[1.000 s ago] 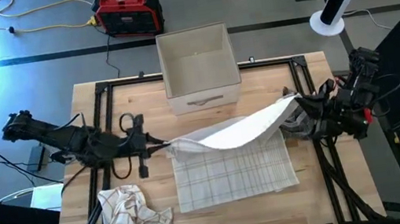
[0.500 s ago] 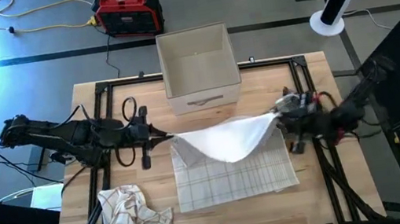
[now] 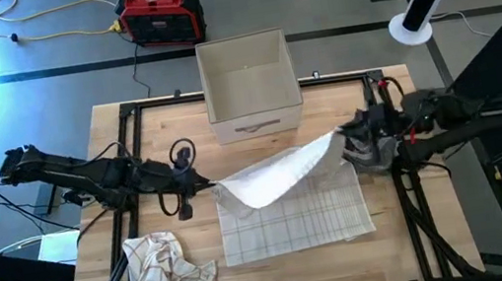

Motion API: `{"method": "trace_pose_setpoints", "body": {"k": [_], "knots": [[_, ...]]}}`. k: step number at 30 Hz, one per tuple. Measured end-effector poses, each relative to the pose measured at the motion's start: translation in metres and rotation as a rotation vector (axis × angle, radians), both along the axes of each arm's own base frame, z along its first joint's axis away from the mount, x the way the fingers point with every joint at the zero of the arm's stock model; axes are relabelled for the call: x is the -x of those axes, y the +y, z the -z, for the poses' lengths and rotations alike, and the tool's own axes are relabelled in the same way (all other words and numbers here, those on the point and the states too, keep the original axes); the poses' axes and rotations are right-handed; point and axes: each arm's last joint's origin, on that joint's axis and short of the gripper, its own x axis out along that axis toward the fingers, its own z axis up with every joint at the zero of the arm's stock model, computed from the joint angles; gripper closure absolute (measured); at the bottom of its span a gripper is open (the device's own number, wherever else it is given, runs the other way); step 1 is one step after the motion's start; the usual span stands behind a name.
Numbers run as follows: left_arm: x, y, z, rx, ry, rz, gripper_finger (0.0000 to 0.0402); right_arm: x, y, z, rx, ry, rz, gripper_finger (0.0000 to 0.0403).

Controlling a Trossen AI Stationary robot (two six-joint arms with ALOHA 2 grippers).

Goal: Fold towel
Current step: Fold the white patterned towel

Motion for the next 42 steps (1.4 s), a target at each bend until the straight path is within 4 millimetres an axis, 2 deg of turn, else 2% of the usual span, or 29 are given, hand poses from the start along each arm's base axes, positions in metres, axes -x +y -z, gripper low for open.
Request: {"method": "trace_pose_setpoints", "body": {"k": [3, 7, 10, 14, 19, 26, 33, 37, 42], "knots": [[0.000, -0.001, 0.011, 0.052, -0.014, -0.002, 0.0402, -0.006, 0.002, 0.022, -0.097, 0.132, -0.065, 0.0403], [0.000, -0.002, 0.036, 0.145, 0.039, -0.035, 0.0402, -0.019, 0.003, 0.073, -0.174, 0.290, -0.024, 0.0403], [0.000, -0.004, 0.058, 0.214, 0.092, -0.084, 0.0402, -0.024, 0.003, 0.108, -0.228, 0.342, 0.027, 0.0403], [-0.002, -0.010, 0.086, 0.283, 0.124, -0.121, 0.0402, -0.021, 0.006, 0.149, -0.277, 0.414, 0.108, 0.0403], [-0.008, -0.022, 0.115, 0.303, 0.174, -0.124, 0.0402, -0.012, 0.015, 0.187, -0.314, 0.485, 0.187, 0.0403], [-0.018, -0.040, 0.141, 0.292, 0.200, -0.131, 0.0402, -0.012, 0.037, 0.208, -0.340, 0.400, 0.209, 0.0403], [-0.013, -0.057, 0.156, 0.336, 0.268, -0.129, 0.0402, -0.018, 0.063, 0.225, -0.313, 0.432, 0.245, 0.0403], [-0.008, -0.066, 0.156, 0.362, 0.280, -0.106, 0.0402, -0.030, 0.082, 0.231, -0.259, 0.478, 0.266, 0.0403], [-0.002, -0.078, 0.156, 0.435, 0.330, -0.048, 0.0402, -0.059, 0.113, 0.230, -0.227, 0.534, 0.205, 0.0403]]}}
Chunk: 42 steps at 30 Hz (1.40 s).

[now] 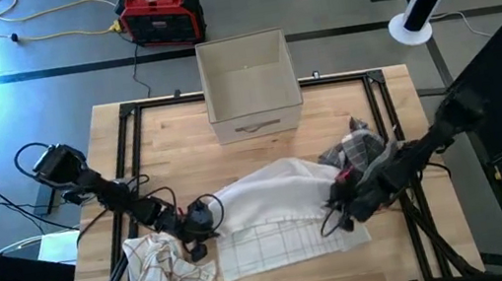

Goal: Fold towel
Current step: Fold the white patterned towel

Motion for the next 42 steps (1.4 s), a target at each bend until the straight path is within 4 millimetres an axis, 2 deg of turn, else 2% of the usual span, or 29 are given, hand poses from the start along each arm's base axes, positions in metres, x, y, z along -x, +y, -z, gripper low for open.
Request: {"method": "trace_pose_setpoints", "body": {"k": [4, 7, 12, 17, 21, 26, 33, 36, 42], "knots": [[0.003, -0.009, -0.002, 0.058, 0.031, 0.036, 0.0402, -0.022, 0.028, -0.009, -0.041, 0.073, -0.139, 0.0403], [0.003, -0.013, -0.004, 0.058, 0.022, 0.062, 0.0402, -0.030, 0.041, -0.019, 0.000, 0.167, -0.164, 0.0403], [-0.001, -0.010, -0.012, 0.015, -0.024, 0.057, 0.0402, -0.034, 0.044, -0.046, 0.096, 0.244, -0.129, 0.0403], [-0.007, -0.010, -0.037, 0.099, -0.098, 0.082, 0.0402, -0.038, 0.044, -0.090, -0.014, 0.205, -0.174, 0.0403], [-0.008, -0.011, -0.061, 0.124, -0.193, 0.133, 0.0402, -0.033, 0.040, -0.114, -0.063, 0.162, -0.183, 0.0403], [-0.001, -0.010, -0.075, 0.137, -0.225, 0.158, 0.0402, -0.021, 0.035, -0.114, -0.148, 0.238, -0.165, 0.0403], [0.008, -0.006, -0.068, 0.099, -0.111, 0.114, 0.0402, 0.000, 0.029, -0.107, -0.103, 0.422, 0.000, 0.0403], [0.008, -0.006, -0.067, 0.087, -0.109, 0.111, 0.0402, 0.000, 0.032, -0.108, -0.101, 0.396, 0.002, 0.0403], [0.007, -0.004, -0.068, 0.047, -0.143, 0.100, 0.0402, -0.011, 0.039, -0.111, -0.097, 0.270, -0.109, 0.0403]]}}
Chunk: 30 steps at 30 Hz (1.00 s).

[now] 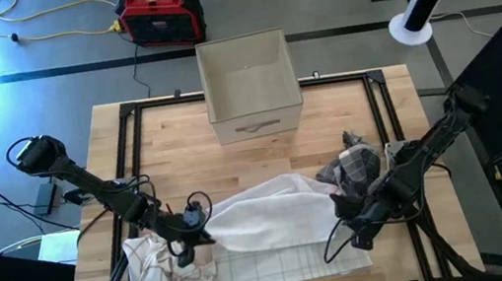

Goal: Fold towel
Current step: Fold the white patterned towel

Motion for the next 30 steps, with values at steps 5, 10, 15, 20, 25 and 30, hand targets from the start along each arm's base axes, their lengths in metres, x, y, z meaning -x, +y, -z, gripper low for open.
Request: {"method": "trace_pose_setpoints", "body": {"k": [5, 10, 15, 20, 25, 30], "knots": [[-0.001, 0.001, -0.001, -0.061, -0.037, -0.024, 0.0402, -0.001, -0.004, 0.000, 0.114, -0.060, 0.022, 0.0403], [-0.003, 0.003, -0.012, -0.098, -0.154, -0.038, 0.0402, -0.006, -0.004, -0.011, 0.212, -0.163, 0.019, 0.0403], [0.000, 0.004, -0.025, -0.075, -0.228, -0.025, 0.0402, -0.008, -0.002, -0.022, 0.184, -0.153, -0.013, 0.0403], [-0.002, 0.005, -0.022, -0.068, -0.209, -0.031, 0.0402, 0.007, -0.008, -0.016, 0.083, 0.094, 0.098, 0.0403], [-0.017, 0.011, -0.007, -0.096, -0.166, -0.091, 0.0402, 0.023, -0.018, -0.013, 0.146, 0.276, 0.233, 0.0403], [-0.037, 0.020, 0.015, -0.124, -0.129, -0.159, 0.0402, 0.027, -0.026, 0.001, 0.146, 0.345, 0.270, 0.0403]]}}
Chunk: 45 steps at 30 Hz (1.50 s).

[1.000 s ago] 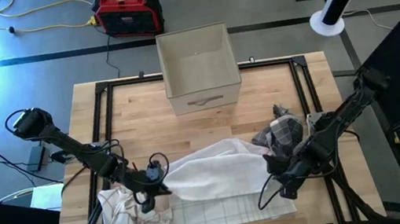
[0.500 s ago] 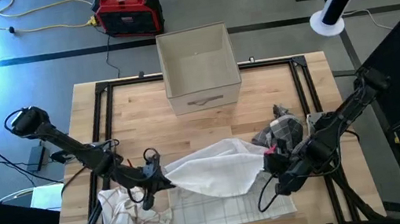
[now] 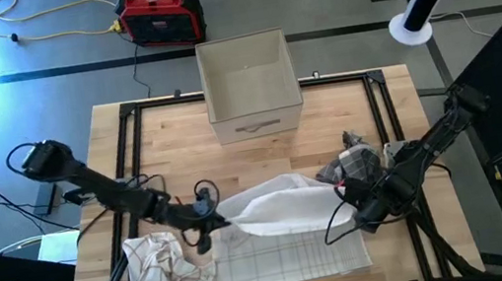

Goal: Fold towel
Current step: Fold the white patterned towel

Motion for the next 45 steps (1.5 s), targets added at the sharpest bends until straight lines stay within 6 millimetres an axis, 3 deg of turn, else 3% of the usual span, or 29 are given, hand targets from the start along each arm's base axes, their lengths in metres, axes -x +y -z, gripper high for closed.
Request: {"method": "trace_pose_setpoints", "body": {"k": [5, 12, 20, 23, 28, 34, 37, 40, 45], "knots": [[-0.015, 0.006, 0.021, -0.025, 0.016, -0.032, 0.0402, 0.008, -0.011, 0.039, -0.058, 0.072, 0.030, 0.0403], [-0.031, 0.026, 0.040, -0.121, 0.024, -0.090, 0.0402, 0.022, -0.058, 0.076, 0.151, 0.150, 0.130, 0.0403], [-0.040, 0.065, 0.055, -0.225, 0.093, -0.219, 0.0402, 0.003, -0.119, 0.073, 0.541, 0.050, 0.218, 0.0403], [-0.041, 0.073, 0.058, -0.196, 0.119, -0.212, 0.0402, -0.006, -0.128, 0.066, 0.507, 0.055, 0.205, 0.0403], [-0.040, 0.067, 0.059, -0.127, 0.131, -0.126, 0.0402, -0.025, -0.111, 0.038, 0.354, 0.018, 0.131, 0.0403], [-0.035, 0.046, 0.062, 0.018, 0.188, 0.066, 0.0402, -0.047, -0.067, -0.017, 0.113, -0.121, 0.069, 0.0403], [-0.030, 0.035, 0.063, 0.052, 0.226, 0.131, 0.0402, -0.048, -0.044, -0.034, -0.042, -0.150, 0.034, 0.0403], [-0.026, 0.024, 0.064, 0.050, 0.251, 0.182, 0.0402, -0.043, -0.029, -0.032, -0.131, -0.134, 0.039, 0.0403], [-0.021, 0.021, 0.067, 0.001, 0.291, 0.159, 0.0402, -0.023, -0.017, 0.008, -0.239, 0.010, 0.116, 0.0403]]}}
